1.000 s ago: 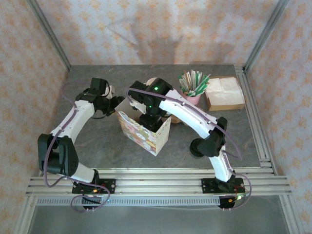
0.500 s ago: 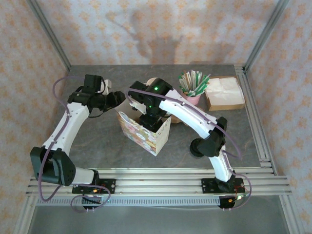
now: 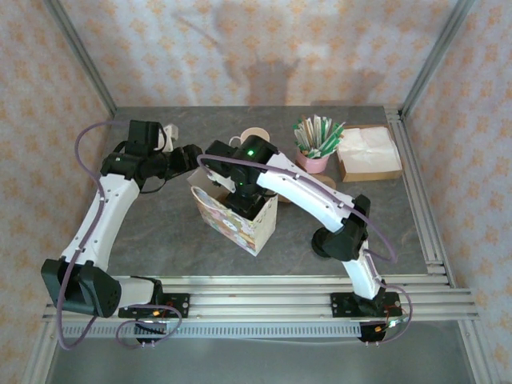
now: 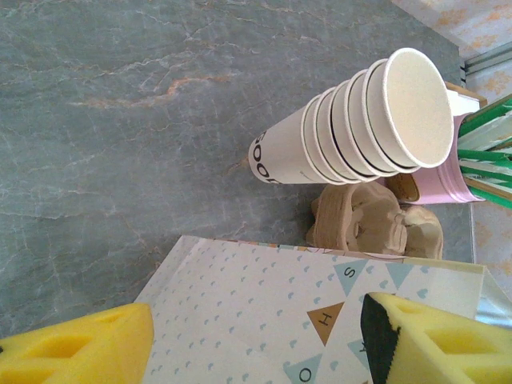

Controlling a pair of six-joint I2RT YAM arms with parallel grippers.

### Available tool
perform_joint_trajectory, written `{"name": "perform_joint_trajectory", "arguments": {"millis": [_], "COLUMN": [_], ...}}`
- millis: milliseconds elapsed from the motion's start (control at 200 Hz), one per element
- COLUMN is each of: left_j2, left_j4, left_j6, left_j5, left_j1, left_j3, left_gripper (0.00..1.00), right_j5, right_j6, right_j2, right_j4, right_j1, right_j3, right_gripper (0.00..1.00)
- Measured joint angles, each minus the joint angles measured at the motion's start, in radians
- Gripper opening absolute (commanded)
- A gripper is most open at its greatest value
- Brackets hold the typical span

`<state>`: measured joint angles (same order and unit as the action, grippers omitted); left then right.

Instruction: Pack the takeout coffee

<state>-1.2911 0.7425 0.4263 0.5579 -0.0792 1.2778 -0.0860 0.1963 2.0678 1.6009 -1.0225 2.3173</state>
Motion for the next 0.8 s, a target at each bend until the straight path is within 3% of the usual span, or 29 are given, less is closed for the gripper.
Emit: {"name": "perform_joint_trajectory", "arguments": {"millis": [801], "left_j2": [0.041], "left_j4": [0.011], "left_j6": [-0.001], "left_j5": [0.067], "left_j1": [0.0], "left_j3": [0.0], "left_gripper": [0.72], "right_j5": [-0.026], "right_j6": [0.011], "right_j2": [0.019], "right_j4": [-0.002], "right_j1": [0.035], "right_j3": [-0.039], "right_gripper": [0.43]}}
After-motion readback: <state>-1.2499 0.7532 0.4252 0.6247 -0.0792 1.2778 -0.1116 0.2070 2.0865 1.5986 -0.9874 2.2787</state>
